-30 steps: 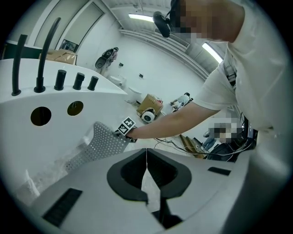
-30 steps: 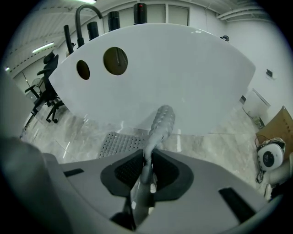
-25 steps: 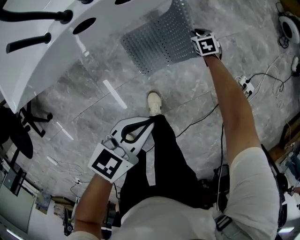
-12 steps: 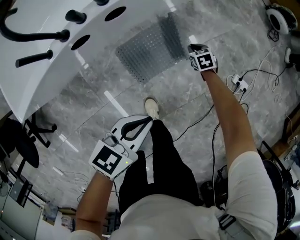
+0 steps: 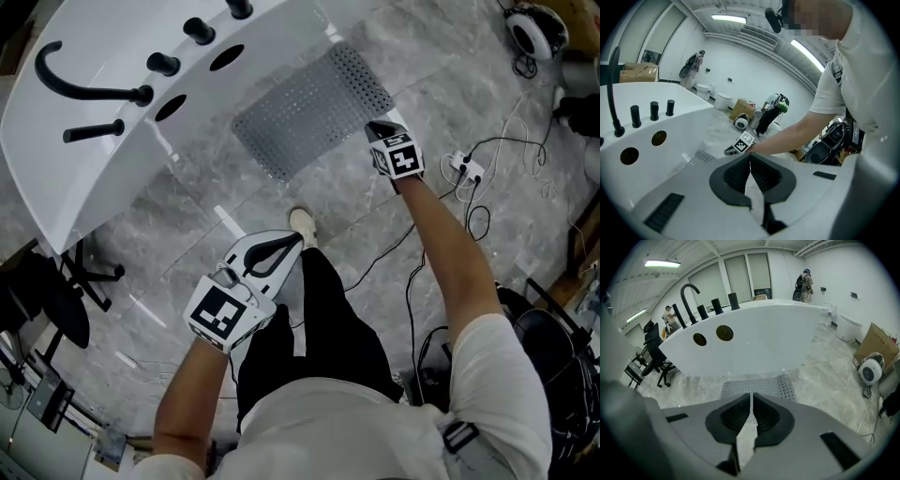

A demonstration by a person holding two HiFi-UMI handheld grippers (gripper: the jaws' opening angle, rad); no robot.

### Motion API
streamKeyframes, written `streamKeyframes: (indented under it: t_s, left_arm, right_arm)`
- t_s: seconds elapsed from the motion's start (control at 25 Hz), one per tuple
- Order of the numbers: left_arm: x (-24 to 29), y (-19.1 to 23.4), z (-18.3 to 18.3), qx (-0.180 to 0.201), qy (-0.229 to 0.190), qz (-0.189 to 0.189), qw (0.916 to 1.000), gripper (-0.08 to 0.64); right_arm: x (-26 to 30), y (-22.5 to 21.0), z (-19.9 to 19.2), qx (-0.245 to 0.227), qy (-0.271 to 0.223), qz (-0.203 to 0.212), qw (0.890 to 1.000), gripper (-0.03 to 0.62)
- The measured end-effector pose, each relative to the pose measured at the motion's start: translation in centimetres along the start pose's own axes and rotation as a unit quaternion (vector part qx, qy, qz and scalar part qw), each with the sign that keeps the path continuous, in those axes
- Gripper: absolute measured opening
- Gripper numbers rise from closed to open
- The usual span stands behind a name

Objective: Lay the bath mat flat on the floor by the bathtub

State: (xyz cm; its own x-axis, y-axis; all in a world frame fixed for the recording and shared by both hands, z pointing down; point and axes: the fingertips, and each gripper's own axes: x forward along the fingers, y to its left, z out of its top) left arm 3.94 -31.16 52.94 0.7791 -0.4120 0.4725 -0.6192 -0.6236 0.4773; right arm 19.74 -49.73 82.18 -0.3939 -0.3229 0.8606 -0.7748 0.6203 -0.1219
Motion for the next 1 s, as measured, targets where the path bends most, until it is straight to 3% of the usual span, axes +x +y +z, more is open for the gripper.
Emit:
streamKeyframes:
  t_s: [0.36, 0.6, 1.0]
  left_arm:
    - [-3.5, -3.6, 2.3, 0.028, -0.022, -0.006, 0.9993, 0.018]
    - [-7.5, -7.0, 1.9, 0.059, -0.029, -0.01, 0.9978, 0.018]
    - [-16.4, -11.8, -2.2, 0.079, -0.011, -0.017, 0.9966, 0.018]
  right_arm:
    - [-7.7, 5.0, 1.0, 0.007, -0.028, 0.016, 0.999, 0.029]
    - [-14.6, 9.0, 0.1, 0.017, -0.047, 0.014, 0.999, 0.025]
    - [-25.1, 22.2, -3.5, 0.008, -0.05, 0.051, 0.997, 0.018]
